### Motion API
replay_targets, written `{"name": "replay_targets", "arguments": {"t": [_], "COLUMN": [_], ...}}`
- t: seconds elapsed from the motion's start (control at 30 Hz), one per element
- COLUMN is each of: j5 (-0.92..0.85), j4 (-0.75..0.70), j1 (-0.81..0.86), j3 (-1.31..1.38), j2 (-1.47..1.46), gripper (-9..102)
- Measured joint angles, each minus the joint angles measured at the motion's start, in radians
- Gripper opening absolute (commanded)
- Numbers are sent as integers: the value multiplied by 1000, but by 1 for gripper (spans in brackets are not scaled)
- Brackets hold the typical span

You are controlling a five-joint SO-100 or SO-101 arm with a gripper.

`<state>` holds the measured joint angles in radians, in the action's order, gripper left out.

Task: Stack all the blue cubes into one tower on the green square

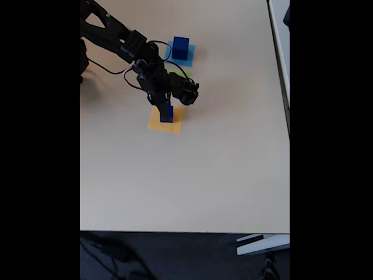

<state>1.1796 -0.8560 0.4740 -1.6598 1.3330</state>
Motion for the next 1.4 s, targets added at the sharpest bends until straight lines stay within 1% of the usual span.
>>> {"name": "replay_targets", "arguments": {"t": [0.47,0.67,0.8,0.93,1.03,1.23,1.4], "j5": [-80,-124,-118,-46,51,233,345], "j4": [0,-35,-104,-222,-291,-367,-407], "j1": [-37,-78,-103,-144,-198,-291,-344], "j3": [32,94,160,275,331,350,357], "j2": [2,43,91,92,94,94,94], "gripper": [38,42,43,44,44,43,41]}}
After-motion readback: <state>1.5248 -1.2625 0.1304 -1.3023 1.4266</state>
